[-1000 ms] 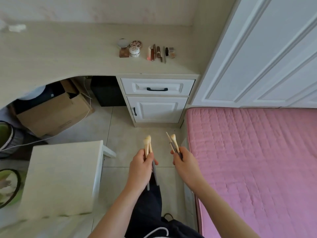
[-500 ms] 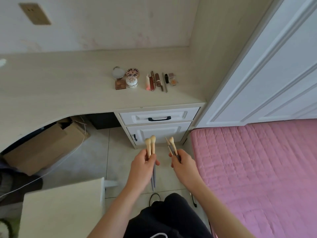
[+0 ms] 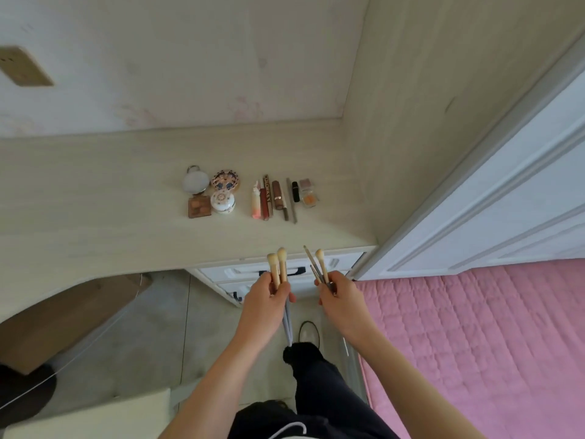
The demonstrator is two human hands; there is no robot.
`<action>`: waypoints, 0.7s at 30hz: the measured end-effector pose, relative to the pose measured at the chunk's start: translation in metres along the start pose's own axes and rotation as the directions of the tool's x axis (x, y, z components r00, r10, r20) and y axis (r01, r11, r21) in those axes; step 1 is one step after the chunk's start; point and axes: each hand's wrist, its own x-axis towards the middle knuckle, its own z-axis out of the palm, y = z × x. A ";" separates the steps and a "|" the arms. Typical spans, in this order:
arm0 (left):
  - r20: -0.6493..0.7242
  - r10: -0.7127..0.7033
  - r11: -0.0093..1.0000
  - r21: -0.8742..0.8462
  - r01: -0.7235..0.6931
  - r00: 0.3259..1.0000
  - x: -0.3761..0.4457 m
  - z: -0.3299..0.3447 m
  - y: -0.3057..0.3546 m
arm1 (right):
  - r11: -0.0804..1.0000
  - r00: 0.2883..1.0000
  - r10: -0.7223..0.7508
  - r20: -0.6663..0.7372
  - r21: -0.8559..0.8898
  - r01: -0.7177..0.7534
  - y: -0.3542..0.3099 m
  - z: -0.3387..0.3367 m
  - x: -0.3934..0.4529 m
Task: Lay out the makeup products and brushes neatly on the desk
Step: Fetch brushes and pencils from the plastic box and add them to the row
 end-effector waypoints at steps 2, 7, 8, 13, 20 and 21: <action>0.005 0.000 1.000 0.008 0.000 1.000 0.020 0.008 0.015 | 1.000 1.000 0.002 0.018 -0.014 -0.002 -0.006 -0.013 0.023; 0.007 -0.012 1.000 0.027 0.012 1.000 0.067 0.029 0.047 | 0.999 0.998 0.018 0.059 -0.037 -0.016 -0.015 -0.037 0.079; 0.009 -0.019 0.999 0.035 0.019 1.000 0.076 0.033 0.051 | 0.999 0.997 0.031 0.068 -0.025 -0.029 -0.016 -0.040 0.089; 0.007 -0.036 0.997 0.064 0.035 0.999 0.118 0.044 0.072 | 0.991 0.988 0.115 0.104 0.052 -0.121 -0.027 -0.054 0.135; 0.054 0.001 0.996 0.093 -0.006 0.999 0.178 0.066 0.099 | 0.970 0.977 0.208 0.054 0.120 -0.213 -0.034 -0.067 0.189; 0.067 0.009 0.993 0.114 -0.017 0.998 0.187 0.070 0.102 | 0.964 0.974 0.224 0.046 0.140 -0.228 -0.034 -0.068 0.197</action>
